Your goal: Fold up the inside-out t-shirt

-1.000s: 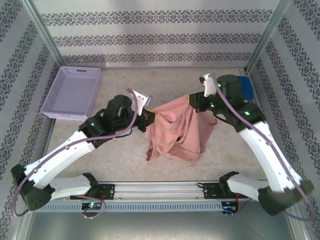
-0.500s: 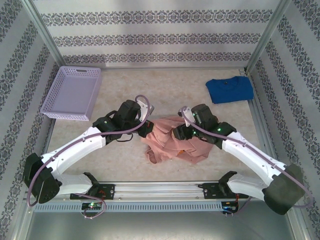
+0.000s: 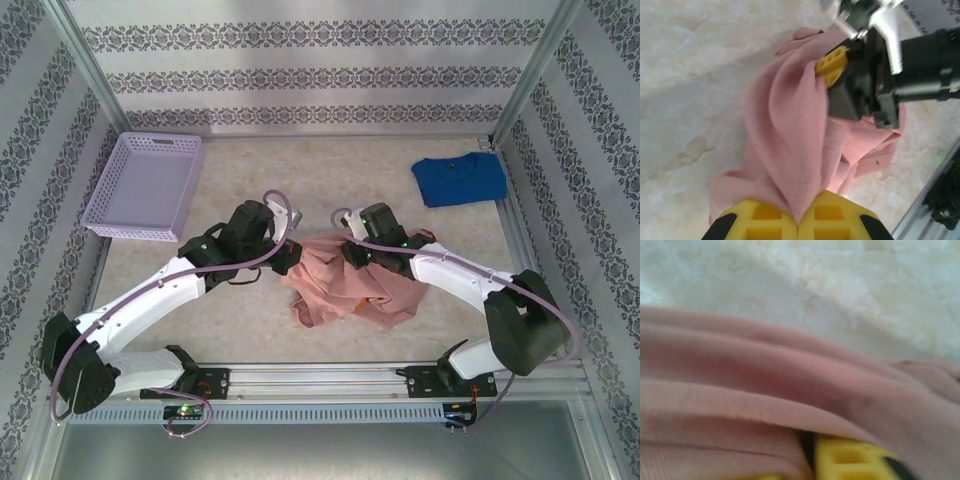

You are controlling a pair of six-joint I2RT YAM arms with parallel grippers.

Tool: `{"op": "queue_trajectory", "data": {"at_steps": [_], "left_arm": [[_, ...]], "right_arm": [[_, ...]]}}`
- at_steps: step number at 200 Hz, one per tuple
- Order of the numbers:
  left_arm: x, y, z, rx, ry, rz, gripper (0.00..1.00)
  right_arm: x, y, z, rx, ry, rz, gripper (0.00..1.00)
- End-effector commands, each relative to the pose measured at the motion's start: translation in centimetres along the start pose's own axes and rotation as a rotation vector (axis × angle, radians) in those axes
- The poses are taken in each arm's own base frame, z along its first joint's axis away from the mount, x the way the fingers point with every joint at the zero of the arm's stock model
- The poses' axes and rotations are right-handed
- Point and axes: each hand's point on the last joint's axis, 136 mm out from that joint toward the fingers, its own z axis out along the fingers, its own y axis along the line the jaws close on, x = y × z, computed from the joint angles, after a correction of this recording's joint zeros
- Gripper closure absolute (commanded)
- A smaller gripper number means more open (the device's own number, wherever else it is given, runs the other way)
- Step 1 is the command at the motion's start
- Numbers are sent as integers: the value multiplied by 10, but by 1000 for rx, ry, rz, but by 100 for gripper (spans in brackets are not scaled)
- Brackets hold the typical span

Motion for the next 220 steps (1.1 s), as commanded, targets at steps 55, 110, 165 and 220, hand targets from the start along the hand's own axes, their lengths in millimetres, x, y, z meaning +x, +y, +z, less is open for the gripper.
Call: {"op": "queue_trajectory", "data": {"at_steps": [55, 110, 165, 220], "left_arm": [[24, 76, 26, -325, 97, -8, 75], [4, 29, 2, -254, -87, 202, 40], [12, -21, 39, -61, -23, 328, 39], [-7, -14, 82, -87, -7, 347, 64]], "right_arm": [[-22, 71, -75, -593, 9, 184, 100], [-37, 56, -72, -625, 42, 381, 100], [-40, 50, -70, -609, 40, 413, 100], [-35, 44, -70, -578, 35, 406, 100]]}}
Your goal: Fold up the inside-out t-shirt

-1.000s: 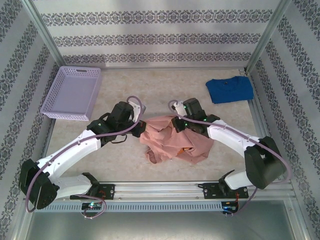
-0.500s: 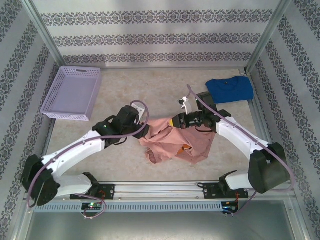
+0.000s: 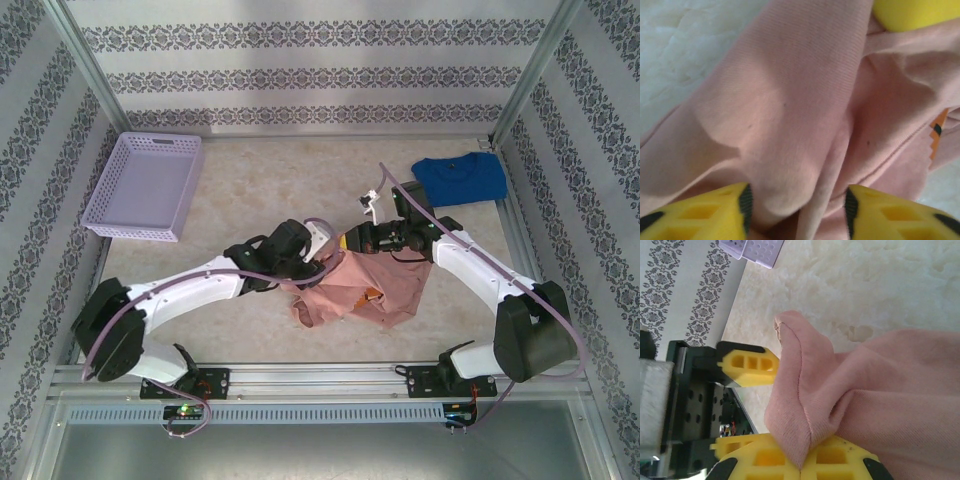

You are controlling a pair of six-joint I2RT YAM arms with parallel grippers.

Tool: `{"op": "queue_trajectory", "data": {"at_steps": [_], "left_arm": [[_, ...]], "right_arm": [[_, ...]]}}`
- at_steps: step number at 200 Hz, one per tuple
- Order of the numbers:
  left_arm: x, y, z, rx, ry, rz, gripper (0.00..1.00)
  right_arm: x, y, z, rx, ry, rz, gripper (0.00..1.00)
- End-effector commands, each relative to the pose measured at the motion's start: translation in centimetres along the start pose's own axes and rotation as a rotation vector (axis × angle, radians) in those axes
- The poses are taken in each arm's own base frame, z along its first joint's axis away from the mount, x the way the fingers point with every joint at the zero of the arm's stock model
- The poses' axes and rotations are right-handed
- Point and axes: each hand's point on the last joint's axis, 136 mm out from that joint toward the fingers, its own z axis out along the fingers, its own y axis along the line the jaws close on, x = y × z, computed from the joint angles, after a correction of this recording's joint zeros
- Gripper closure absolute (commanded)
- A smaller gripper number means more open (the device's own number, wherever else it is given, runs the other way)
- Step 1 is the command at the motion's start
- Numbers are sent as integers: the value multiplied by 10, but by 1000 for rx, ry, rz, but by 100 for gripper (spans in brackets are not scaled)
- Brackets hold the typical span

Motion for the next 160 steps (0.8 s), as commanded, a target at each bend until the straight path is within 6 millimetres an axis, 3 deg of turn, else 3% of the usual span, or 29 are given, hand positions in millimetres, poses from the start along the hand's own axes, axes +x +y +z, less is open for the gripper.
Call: {"op": "queue_trajectory", "data": {"at_steps": [1, 15, 26, 47, 86, 121, 160], "left_arm": [[-43, 1, 1, 10, -108, 21, 66], [-53, 2, 2, 16, -118, 5, 89], [-58, -1, -1, 47, -125, -18, 100], [-67, -17, -20, 199, -110, -87, 100], [-88, -45, -82, 518, -120, -320, 100], [-98, -41, -98, 597, -154, -496, 100], [-100, -32, -94, 619, -172, -559, 100]], "right_arm": [[-3, 5, -6, -2, -12, -16, 100], [1, -8, -11, 98, 0, -53, 100], [4, -23, -17, 215, 8, -95, 100], [-6, -38, -34, 387, -33, -180, 100], [-42, -49, -74, 649, -188, -207, 74], [-39, -24, -95, 663, -266, -299, 62], [3, 43, -82, 337, -303, -541, 53]]}}
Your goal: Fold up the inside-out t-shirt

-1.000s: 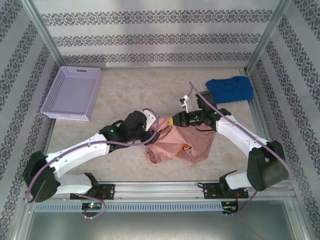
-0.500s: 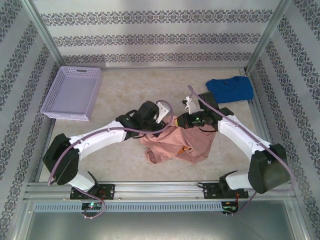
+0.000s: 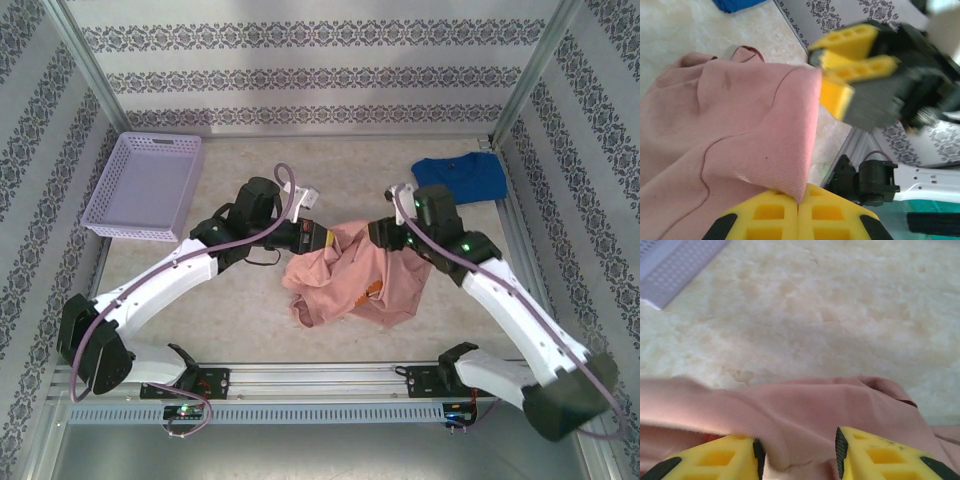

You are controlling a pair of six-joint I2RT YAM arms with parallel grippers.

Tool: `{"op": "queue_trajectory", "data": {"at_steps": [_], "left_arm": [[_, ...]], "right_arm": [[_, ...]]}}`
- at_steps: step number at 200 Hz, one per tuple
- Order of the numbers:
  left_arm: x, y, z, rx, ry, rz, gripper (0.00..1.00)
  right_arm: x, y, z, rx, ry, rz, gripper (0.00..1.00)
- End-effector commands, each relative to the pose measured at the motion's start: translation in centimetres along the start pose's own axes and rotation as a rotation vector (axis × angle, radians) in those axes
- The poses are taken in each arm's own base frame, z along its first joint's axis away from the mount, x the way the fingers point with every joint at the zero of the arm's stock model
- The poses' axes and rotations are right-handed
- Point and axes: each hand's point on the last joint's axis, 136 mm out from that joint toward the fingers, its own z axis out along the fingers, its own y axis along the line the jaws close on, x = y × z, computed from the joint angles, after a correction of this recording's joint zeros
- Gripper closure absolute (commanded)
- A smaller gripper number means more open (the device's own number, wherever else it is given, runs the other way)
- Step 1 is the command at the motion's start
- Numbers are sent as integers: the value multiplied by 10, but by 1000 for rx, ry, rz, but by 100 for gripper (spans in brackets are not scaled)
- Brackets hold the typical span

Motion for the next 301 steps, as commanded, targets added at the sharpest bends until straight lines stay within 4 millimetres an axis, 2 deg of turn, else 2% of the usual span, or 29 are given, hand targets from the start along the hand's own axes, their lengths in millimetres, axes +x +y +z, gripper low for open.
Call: {"op": "queue_trajectory", "data": {"at_steps": [1, 14, 41, 64, 86, 109, 155, 163, 178, 193, 229, 261, 277, 301], "left_arm": [[-5, -7, -2, 73, -14, -70, 100], [-5, -4, -1, 69, -13, -72, 100], [-5, 0, -2, 60, -14, -73, 100], [-3, 1, -4, 58, -16, -65, 100], [-2, 2, -6, 55, -18, -63, 100], [-3, 1, -9, 56, -25, -57, 100], [-4, 3, -12, 48, -30, -57, 100], [-3, 3, -13, 48, -32, -56, 100], [-4, 3, -14, 47, -38, -54, 100], [-5, 4, -14, 43, -41, -57, 100], [-7, 15, -18, -7, -68, -62, 100], [-4, 62, -24, -260, -88, -29, 97], [-1, 78, -27, -342, -88, 4, 94], [-1, 87, -41, -427, -102, 53, 81]], "right_arm": [[8, 38, -13, -185, -80, -107, 53], [12, 61, -18, -295, -117, -140, 51], [14, 85, -13, -362, -145, -190, 51], [17, 105, -1, -446, -125, -205, 58], [25, 111, 17, -489, -88, -178, 63], [34, 109, 34, -488, -66, -164, 61], [38, 114, 43, -525, -48, -176, 64], [41, 114, 45, -526, -39, -175, 68], [44, 115, 45, -538, -30, -172, 86], [39, 119, 41, -557, -40, -174, 100], [18, 127, 16, -582, -78, -182, 100], [-14, 146, -12, -666, -127, -125, 100], [-24, 149, -15, -676, -127, -85, 100], [-35, 147, -9, -648, -98, -20, 100]]}}
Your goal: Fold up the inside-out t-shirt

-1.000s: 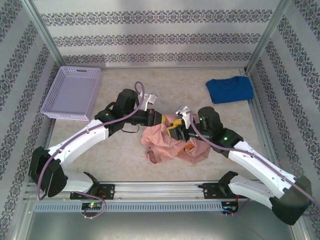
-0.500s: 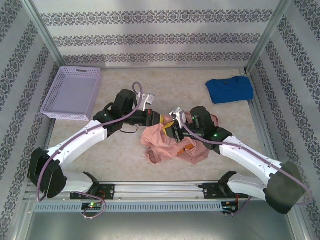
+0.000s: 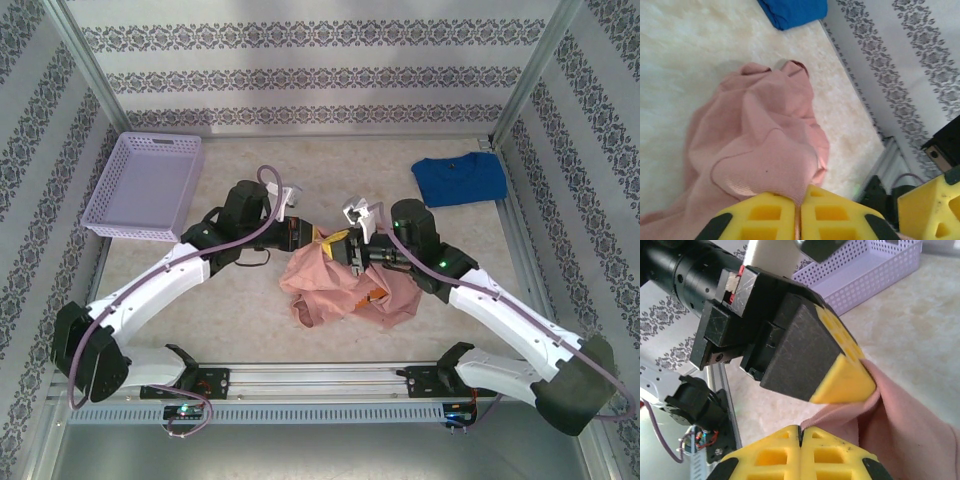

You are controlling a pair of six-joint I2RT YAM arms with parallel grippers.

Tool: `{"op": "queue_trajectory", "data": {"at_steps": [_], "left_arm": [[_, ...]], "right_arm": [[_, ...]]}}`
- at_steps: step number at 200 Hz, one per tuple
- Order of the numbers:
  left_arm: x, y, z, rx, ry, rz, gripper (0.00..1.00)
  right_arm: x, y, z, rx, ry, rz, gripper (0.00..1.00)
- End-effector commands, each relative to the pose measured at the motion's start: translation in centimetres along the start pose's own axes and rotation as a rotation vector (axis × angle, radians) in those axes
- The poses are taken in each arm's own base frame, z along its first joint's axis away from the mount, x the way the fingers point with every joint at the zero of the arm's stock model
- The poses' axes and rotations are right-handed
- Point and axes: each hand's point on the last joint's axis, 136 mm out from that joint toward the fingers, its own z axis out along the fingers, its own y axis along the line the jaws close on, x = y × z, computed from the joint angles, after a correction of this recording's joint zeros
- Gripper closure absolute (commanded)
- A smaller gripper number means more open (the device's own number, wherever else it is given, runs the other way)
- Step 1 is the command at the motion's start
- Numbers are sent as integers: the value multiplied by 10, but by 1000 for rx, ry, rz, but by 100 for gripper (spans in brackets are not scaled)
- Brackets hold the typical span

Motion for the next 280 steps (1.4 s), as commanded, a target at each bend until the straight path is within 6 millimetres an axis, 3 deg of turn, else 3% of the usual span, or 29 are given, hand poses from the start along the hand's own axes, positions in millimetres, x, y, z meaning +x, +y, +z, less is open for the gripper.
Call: {"op": "queue_trajectory", "data": {"at_steps": [1, 40, 79, 100, 119, 155, 170, 188, 222, 280], "left_arm": [[5, 45, -15, -238, -14, 66, 81], [11, 58, -49, -349, -82, 131, 51], [17, -10, -40, 40, -122, 196, 34], [12, -23, -27, 84, -121, 229, 32], [10, -29, -13, 130, -97, 232, 39], [16, -19, -3, 105, -63, 270, 92], [22, -17, -10, 106, -76, 326, 100], [28, -22, -17, 144, -94, 414, 100], [35, -29, -21, 207, -115, 473, 100], [38, -26, -22, 194, -109, 493, 100]], "right_arm": [[-30, 19, -3, -60, -37, 50, 100], [-36, 2, 7, 30, 27, 164, 100], [-31, -10, 17, 90, 140, 241, 100], [-33, -10, 19, 82, 153, 270, 100], [-39, -6, 19, 61, 141, 294, 100], [-49, -3, 9, 12, 95, 312, 100], [-46, -14, -5, 66, 67, 269, 80], [-27, -41, -21, 203, 56, 177, 60], [17, -81, -23, 291, 91, 108, 50], [38, -80, 20, 99, 133, 135, 42]]}}
